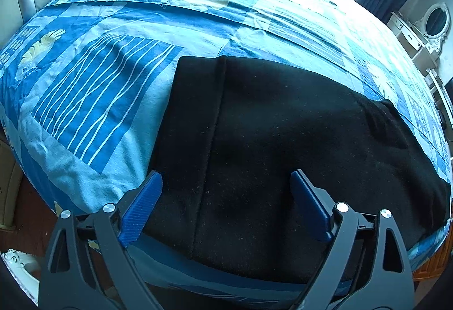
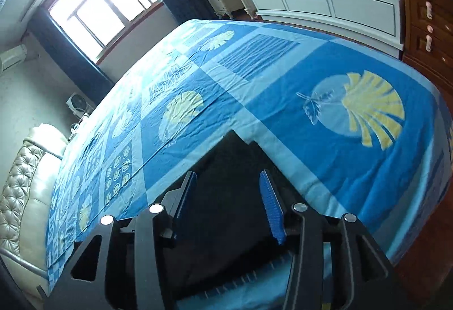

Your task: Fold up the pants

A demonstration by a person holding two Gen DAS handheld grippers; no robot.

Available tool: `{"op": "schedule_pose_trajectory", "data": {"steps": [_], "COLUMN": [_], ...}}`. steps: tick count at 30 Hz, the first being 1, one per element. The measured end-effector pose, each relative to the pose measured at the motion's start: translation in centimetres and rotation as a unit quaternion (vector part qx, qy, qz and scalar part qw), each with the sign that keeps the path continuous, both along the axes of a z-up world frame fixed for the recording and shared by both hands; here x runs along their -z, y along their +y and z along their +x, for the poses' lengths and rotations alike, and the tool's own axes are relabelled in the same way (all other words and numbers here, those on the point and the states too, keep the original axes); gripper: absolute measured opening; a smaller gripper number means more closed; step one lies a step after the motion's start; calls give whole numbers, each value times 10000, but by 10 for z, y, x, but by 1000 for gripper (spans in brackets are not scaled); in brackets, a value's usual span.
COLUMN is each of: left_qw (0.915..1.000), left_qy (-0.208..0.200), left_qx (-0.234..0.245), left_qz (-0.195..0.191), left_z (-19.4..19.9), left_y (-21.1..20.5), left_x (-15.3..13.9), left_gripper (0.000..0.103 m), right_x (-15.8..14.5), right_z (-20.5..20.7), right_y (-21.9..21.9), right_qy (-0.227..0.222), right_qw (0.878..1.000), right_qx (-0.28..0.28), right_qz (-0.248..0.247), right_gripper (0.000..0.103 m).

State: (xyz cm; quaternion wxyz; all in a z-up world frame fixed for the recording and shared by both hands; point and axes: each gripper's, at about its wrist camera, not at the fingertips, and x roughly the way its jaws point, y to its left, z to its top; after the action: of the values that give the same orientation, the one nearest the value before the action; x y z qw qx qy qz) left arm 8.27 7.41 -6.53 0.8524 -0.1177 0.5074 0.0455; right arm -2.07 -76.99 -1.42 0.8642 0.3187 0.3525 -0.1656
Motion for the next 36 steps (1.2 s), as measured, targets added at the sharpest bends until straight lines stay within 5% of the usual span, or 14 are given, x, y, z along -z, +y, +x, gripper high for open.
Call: {"op": "schedule_pose_trajectory", "data": {"steps": [5,7,8,10,11,14,18,22,25,31,36], "left_qw": [10000,10000,9999,9998,9998,9998,9998,9998,9997,9997,9996], "left_qy": [-23,-12,1,27,41,48,58,48,59,28,6], "left_qx": [-46,-93,-124,-171,-185,-190,-186,-196,-241,-251,-263], "left_qz": [-4,7,3,-33,-47,-79,-67,-54,-62,-73,-69], "left_z": [-2,-2,-2,-2,-1,-1,-1,0,-1,-2,-3], "left_y": [1,1,2,3,3,4,4,4,4,5,4], "left_x": [0,1,2,3,4,5,5,7,6,7,7], "left_gripper": [93,94,96,97,98,99,99,100,100,100,100], "right_x": [28,48,53,49,43,15,8,49,47,40,67], "right_z": [70,83,85,82,78,51,24,33,12,-60,-100], "right_y": [-17,-19,-16,-7,-7,-9,-17,-31,-44,-28,3], "right_qy": [903,1125,1134,1159,1019,331,157,642,184,-576,-816], "right_qw": [9940,9918,9915,9898,9916,9978,9982,9977,9977,9838,9652], "right_qx": [-416,-536,-600,-592,-556,-304,16,104,559,937,1009], "right_qz": [-465,-286,-195,-578,-568,-488,-575,-203,349,1417,2270], "right_gripper": [56,57,52,16,10,7,6,9,31,32,32]}}
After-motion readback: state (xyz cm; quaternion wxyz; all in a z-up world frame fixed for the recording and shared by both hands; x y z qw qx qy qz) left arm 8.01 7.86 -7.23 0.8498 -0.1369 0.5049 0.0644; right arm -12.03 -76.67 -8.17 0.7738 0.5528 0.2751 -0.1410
